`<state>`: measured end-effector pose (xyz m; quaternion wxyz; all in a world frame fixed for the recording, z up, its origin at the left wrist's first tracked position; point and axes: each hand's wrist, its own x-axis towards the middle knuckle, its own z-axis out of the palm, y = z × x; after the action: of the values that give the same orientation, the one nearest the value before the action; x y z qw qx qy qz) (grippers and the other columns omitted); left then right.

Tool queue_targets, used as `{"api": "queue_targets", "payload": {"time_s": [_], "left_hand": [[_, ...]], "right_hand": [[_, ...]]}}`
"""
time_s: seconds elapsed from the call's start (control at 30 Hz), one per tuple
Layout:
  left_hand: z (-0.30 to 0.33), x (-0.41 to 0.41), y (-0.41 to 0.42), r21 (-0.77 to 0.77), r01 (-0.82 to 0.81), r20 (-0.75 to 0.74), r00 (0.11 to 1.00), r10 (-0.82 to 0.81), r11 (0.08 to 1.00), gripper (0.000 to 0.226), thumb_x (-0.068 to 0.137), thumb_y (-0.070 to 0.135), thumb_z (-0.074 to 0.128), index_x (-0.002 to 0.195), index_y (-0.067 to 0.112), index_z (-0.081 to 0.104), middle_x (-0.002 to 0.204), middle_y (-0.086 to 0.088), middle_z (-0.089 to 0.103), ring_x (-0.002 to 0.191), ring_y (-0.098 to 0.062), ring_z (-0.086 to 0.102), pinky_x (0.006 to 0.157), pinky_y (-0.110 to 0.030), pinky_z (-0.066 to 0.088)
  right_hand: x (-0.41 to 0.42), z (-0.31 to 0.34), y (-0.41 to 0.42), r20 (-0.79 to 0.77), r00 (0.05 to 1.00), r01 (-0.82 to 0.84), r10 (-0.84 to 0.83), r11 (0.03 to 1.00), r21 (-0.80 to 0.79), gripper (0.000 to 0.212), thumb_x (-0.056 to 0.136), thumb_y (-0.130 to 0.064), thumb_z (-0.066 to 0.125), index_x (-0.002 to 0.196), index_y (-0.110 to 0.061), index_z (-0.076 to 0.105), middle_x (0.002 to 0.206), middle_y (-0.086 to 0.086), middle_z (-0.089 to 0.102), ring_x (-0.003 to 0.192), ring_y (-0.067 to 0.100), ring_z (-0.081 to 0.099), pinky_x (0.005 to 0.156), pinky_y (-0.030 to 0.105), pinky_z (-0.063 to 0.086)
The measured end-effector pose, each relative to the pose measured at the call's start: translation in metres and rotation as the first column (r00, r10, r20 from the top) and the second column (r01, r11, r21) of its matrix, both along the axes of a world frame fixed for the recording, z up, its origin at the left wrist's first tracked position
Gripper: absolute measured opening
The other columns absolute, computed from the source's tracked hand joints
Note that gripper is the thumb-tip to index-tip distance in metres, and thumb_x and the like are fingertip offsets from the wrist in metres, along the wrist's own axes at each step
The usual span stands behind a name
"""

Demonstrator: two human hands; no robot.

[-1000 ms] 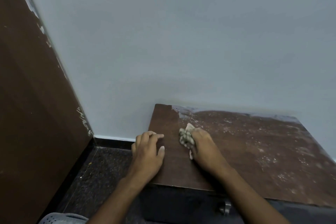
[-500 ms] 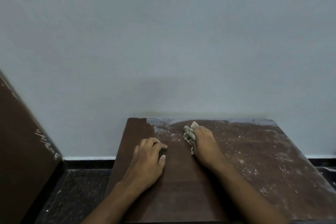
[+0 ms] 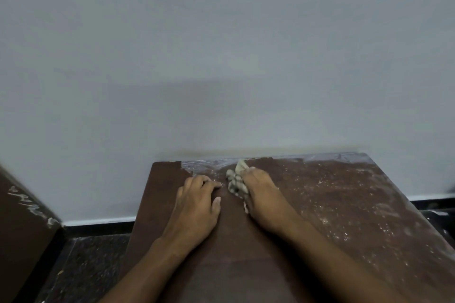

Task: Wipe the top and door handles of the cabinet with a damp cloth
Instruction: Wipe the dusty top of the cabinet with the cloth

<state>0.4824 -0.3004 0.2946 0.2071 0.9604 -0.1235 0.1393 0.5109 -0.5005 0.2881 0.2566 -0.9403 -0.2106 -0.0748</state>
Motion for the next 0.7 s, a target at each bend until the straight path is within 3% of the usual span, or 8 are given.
{"api": "queue_targets", "payload": {"time_s": [0.07,0.2,0.37,0.4,0.53,0.57,0.7], "left_hand": [[0.000,0.004,0.000,-0.007,0.008,0.007,1.000,-0.008,1.000,0.033,0.092,0.036,0.054,0.124,0.030,0.056,0.117,0.011,0.048,0.112,-0.010,0.041,0.096,-0.031,0.037],[0.003,0.007,0.002,-0.010,-0.004,0.011,1.000,0.004,1.000,0.033,0.091,0.035,0.054,0.123,0.029,0.057,0.116,0.011,0.050,0.111,-0.011,0.042,0.095,-0.032,0.037],[0.008,0.011,0.010,-0.012,-0.031,0.014,0.999,0.031,0.999,0.032,0.090,0.033,0.057,0.121,0.027,0.058,0.112,0.008,0.052,0.108,-0.015,0.046,0.092,-0.036,0.041],[0.008,0.012,0.013,-0.013,-0.033,0.015,0.999,0.033,0.999,0.032,0.089,0.033,0.057,0.120,0.027,0.058,0.112,0.008,0.052,0.108,-0.015,0.046,0.092,-0.036,0.041],[0.008,0.011,0.024,-0.046,-0.072,0.004,0.997,0.072,0.996,0.032,0.088,0.029,0.060,0.120,0.025,0.059,0.113,0.006,0.054,0.108,-0.016,0.047,0.092,-0.036,0.043],[0.008,0.010,0.026,-0.054,-0.085,-0.003,0.996,0.085,0.995,0.032,0.088,0.028,0.060,0.120,0.023,0.059,0.114,0.005,0.054,0.108,-0.017,0.047,0.093,-0.036,0.043],[0.009,0.010,0.031,-0.110,-0.111,-0.035,0.994,0.108,0.988,0.035,0.088,0.022,0.062,0.123,0.014,0.059,0.117,-0.002,0.054,0.110,-0.020,0.048,0.097,-0.033,0.041]], "right_hand": [[0.008,0.002,-0.012,0.020,1.000,-0.002,0.002,1.000,0.011,0.035,0.098,-0.016,0.055,0.133,-0.020,0.052,0.129,0.002,0.055,0.122,0.018,0.048,0.108,0.034,0.043],[0.051,0.014,-0.015,-0.025,0.973,0.228,-0.230,0.973,-0.041,0.038,0.100,-0.014,0.053,0.138,-0.013,0.053,0.136,0.009,0.053,0.126,0.026,0.046,0.113,0.037,0.036],[-0.007,0.004,0.006,-0.012,0.995,-0.101,0.102,0.995,0.015,0.037,0.093,-0.014,0.059,0.130,-0.021,0.059,0.129,0.001,0.058,0.124,0.018,0.048,0.114,0.035,0.040],[-0.005,0.006,0.000,0.002,0.994,-0.107,0.107,0.994,0.015,0.035,0.094,-0.015,0.059,0.129,-0.023,0.059,0.128,0.000,0.059,0.122,0.017,0.050,0.112,0.034,0.041],[0.040,0.016,-0.008,-0.035,0.983,0.181,-0.182,0.982,-0.047,0.040,0.099,-0.014,0.053,0.139,-0.015,0.052,0.139,0.008,0.053,0.128,0.024,0.045,0.115,0.037,0.035],[0.040,0.019,0.003,-0.049,0.981,0.184,-0.188,0.981,-0.067,0.041,0.098,-0.012,0.053,0.139,-0.014,0.052,0.139,0.008,0.052,0.129,0.025,0.044,0.115,0.038,0.034],[-0.009,0.011,0.042,-0.049,0.992,-0.114,0.113,0.993,-0.027,0.037,0.092,-0.009,0.056,0.128,-0.018,0.060,0.130,0.004,0.058,0.125,0.021,0.048,0.115,0.035,0.037]]}}
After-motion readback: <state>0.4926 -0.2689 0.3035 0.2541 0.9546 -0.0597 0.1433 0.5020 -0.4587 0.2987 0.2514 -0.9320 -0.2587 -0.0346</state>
